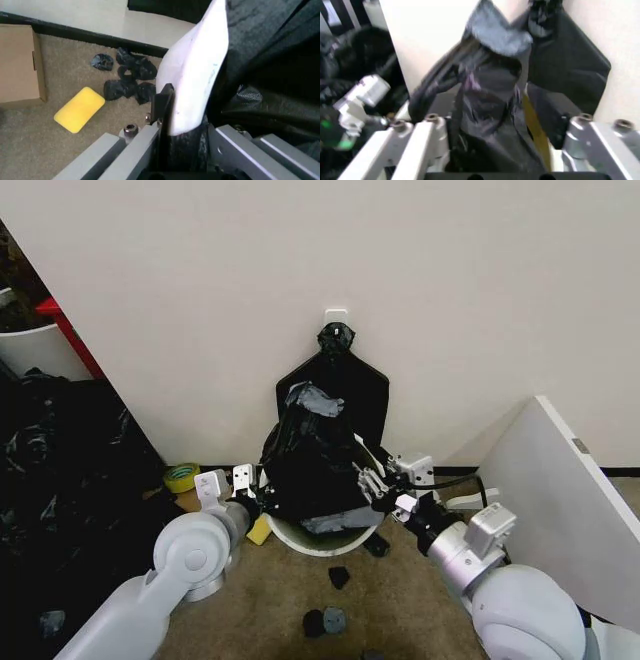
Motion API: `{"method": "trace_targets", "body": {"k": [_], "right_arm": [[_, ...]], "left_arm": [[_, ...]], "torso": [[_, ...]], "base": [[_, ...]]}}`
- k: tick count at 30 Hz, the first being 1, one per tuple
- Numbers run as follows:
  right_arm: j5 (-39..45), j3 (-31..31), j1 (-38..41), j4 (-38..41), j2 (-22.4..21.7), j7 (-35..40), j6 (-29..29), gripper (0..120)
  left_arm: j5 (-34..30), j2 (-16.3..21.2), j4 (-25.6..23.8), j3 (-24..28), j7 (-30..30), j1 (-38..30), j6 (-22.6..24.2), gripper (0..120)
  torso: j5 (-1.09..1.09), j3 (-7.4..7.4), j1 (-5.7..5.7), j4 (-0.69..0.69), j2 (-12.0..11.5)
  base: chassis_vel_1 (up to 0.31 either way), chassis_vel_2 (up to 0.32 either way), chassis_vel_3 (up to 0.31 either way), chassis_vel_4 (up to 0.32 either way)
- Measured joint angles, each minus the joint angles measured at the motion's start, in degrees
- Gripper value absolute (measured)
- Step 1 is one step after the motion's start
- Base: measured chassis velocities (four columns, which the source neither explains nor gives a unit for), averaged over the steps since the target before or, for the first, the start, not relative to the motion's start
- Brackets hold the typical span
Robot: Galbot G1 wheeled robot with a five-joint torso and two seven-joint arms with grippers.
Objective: Place the garbage bag over the trash bin.
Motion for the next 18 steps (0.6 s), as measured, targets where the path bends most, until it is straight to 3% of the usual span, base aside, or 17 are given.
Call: {"method": "trace_targets", "body": {"k": [4,8,12,18], "right_arm": [[-0.9,-0.6,0.2,-0.3,0.0,1.1,-3.7,68],[-1.4,-0.8,0.2,-0.6,0.0,2.6,-5.7,74],[-2.0,-0.8,0.2,-0.8,0.1,3.4,-6.4,65],[-2.4,-0.7,0.1,-0.9,0.0,4.1,-6.8,40]], "left_arm": [[0.0,0.0,-0.5,0.0,-0.1,0.1,0.0,0],[0.0,-0.1,-1.1,0.0,-0.1,0.3,0.1,0],[0.0,-0.2,-1.2,0.1,-0.2,0.4,0.1,0],[0.0,-0.5,-1.3,0.3,-0.2,0.3,0.2,0]], "torso": [[-0.01,0.00,0.00,0.00,0.0],[-0.01,0.00,0.00,0.00,0.0],[-0.01,0.00,0.00,0.00,0.0],[-0.01,0.00,0.00,0.00,0.0]], "base": [[0.000,0.000,0.000,0.000],[0.000,0.000,0.000,0.000],[0.000,0.000,0.000,0.000],[0.000,0.000,0.000,0.000]]}}
